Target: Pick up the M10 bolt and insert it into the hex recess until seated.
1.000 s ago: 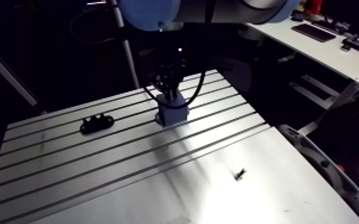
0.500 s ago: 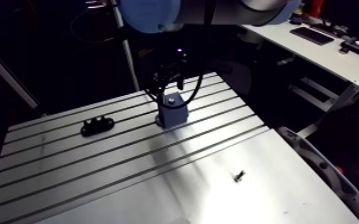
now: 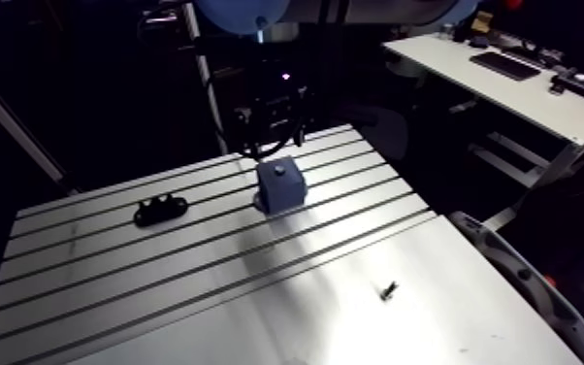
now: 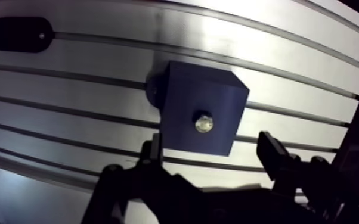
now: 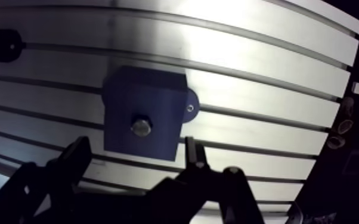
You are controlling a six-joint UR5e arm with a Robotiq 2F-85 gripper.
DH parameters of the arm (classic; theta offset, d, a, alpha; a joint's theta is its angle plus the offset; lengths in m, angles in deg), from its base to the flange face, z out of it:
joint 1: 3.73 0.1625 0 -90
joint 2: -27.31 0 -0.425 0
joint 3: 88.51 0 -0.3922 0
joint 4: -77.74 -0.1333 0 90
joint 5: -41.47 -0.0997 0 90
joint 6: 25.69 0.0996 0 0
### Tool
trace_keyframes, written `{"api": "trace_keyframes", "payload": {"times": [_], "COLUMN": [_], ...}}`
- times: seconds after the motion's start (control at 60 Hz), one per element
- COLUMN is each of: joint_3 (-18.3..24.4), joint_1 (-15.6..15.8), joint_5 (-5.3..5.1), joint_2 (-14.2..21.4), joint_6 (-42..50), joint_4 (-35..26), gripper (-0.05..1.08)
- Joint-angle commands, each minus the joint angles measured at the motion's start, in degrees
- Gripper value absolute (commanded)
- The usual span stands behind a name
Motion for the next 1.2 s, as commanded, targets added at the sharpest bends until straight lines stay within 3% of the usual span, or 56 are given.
{"api": "trace_keyframes", "payload": {"times": [0.017,0.083,0.217,0.933,1.2], "joint_3": [0.99,1.45,1.9,1.49,1.48], "joint_1": [0.2,0.2,0.2,0.29,0.29], "joint_5": [-0.06,0.1,0.26,0.09,0.5], "joint_2": [0.05,-0.03,-0.11,-1.15,-1.93], "joint_6": [6.71,7.2,7.13,6.69,6.69], "joint_4": [-0.93,-0.95,-0.95,-2.06,-2.02], "gripper": [0.94,1.03,1.07,1.08,1.08]}}
